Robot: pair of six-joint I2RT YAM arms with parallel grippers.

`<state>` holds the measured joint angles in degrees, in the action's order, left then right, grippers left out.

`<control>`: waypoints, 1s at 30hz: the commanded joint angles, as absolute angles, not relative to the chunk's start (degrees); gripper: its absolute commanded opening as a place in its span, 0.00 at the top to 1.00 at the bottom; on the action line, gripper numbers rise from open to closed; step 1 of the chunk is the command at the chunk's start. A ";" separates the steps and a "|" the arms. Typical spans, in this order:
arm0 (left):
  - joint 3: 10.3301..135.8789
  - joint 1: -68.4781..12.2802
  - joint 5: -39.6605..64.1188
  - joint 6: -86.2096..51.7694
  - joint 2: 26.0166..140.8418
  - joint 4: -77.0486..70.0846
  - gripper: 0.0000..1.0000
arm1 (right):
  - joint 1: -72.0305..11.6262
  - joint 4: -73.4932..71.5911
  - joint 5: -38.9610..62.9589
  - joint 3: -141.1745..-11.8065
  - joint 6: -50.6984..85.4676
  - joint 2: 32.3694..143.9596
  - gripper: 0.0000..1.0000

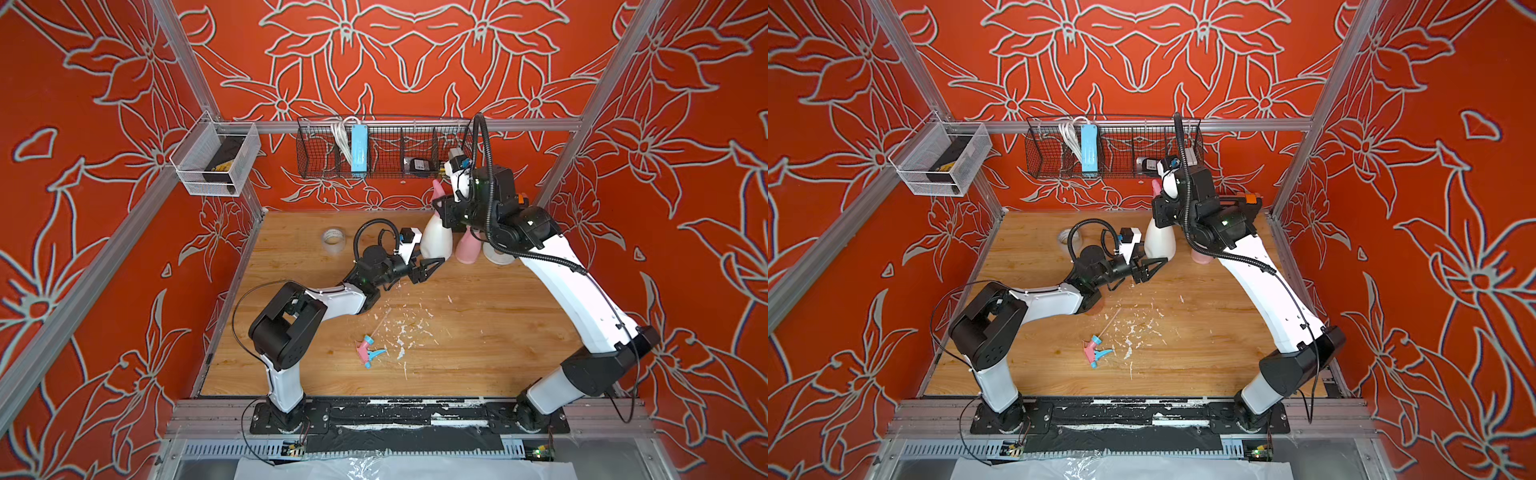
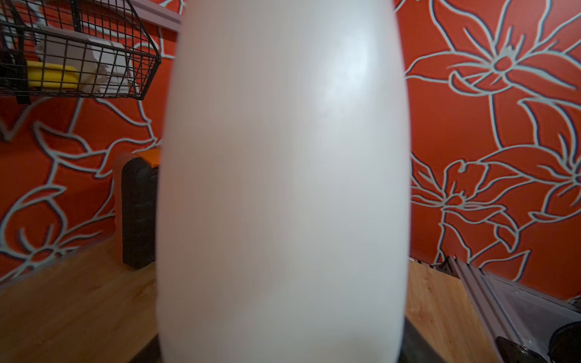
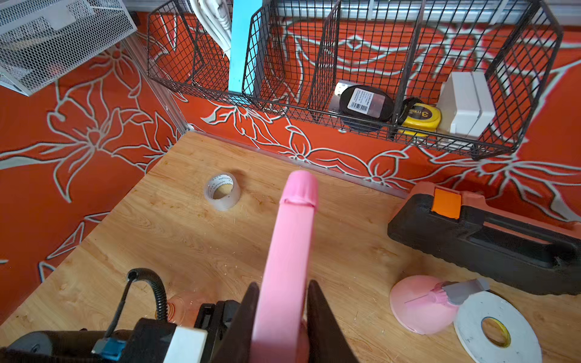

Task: Attach spray nozzles to spray bottles
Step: Insert the spray nozzle into the spray bottle.

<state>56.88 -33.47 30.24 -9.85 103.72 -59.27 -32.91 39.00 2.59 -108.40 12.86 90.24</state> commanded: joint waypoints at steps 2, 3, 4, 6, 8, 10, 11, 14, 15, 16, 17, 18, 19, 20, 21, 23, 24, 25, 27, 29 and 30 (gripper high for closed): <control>58.99 -32.26 27.29 -11.78 101.75 -70.92 0.53 | -34.28 49.12 5.67 -105.99 14.36 90.70 0.94; 59.38 -32.32 27.42 -10.44 101.67 -69.40 0.53 | -34.30 49.15 5.73 -106.36 14.04 90.59 0.94; 59.66 -32.62 27.51 -8.48 101.55 -67.59 0.53 | -34.34 49.21 5.84 -106.92 13.61 90.61 0.93; 59.77 -33.20 27.51 -4.70 101.12 -64.87 0.53 | -34.28 49.15 5.90 -107.99 12.70 90.46 0.90; 59.55 -33.40 27.51 -2.88 100.83 -63.54 0.53 | -34.28 48.27 6.37 -108.45 11.69 90.11 0.85; 58.86 -33.40 27.38 -2.46 100.57 -63.63 0.53 | -34.34 46.54 6.57 -107.79 11.03 89.25 0.79; 58.64 -33.40 27.33 -2.37 100.42 -63.81 0.53 | -34.32 45.80 6.64 -107.47 10.87 88.87 0.76; 58.19 -33.40 27.51 -2.29 100.26 -63.81 0.53 | -34.32 44.16 6.91 -107.03 10.74 87.92 0.71; 58.12 -33.40 27.60 -2.21 100.25 -63.76 0.53 | -34.30 43.78 6.94 -106.92 10.74 87.74 0.71; 58.10 -33.40 27.67 -2.15 100.20 -63.76 0.53 | -34.28 43.48 6.91 -106.79 10.72 87.48 0.71; 58.10 -33.40 27.69 -2.11 100.20 -63.64 0.53 | -34.31 43.19 6.90 -106.70 10.67 87.21 0.71; 58.18 -33.40 27.77 -2.07 100.20 -63.64 0.53 | -34.33 42.96 6.88 -106.62 10.61 87.02 0.70; 58.18 -33.40 27.86 -1.89 100.20 -63.49 0.53 | -34.28 42.74 6.95 -106.53 10.52 86.86 0.69; 58.25 -33.40 27.86 -1.85 100.20 -63.38 0.53 | -34.30 42.56 7.08 -106.52 10.51 86.71 0.67; 58.21 -33.40 27.86 -1.76 100.22 -63.32 0.53 | -34.28 42.46 7.04 -106.48 10.49 86.52 0.66; 58.36 -33.40 27.84 -1.59 100.15 -63.15 0.53 | -34.28 42.10 7.08 -106.44 10.53 86.23 0.63; 58.36 -33.39 27.90 -1.58 100.11 -63.04 0.53 | -34.32 41.95 7.27 -106.35 10.54 86.07 0.61; 58.36 -33.40 27.93 -1.45 100.11 -62.95 0.53 | -34.28 41.84 7.29 -106.29 10.50 85.95 0.58; 58.36 -33.40 27.86 -1.24 100.11 -62.69 0.53 | -34.29 41.73 7.18 -106.35 10.54 85.78 0.56; 58.26 -33.40 27.86 -1.06 100.11 -62.51 0.53 | -34.28 41.67 6.94 -106.41 10.49 85.55 0.53; 58.27 -33.40 27.86 -0.97 100.11 -62.34 0.53 | -34.28 41.74 6.79 -106.48 10.41 85.47 0.51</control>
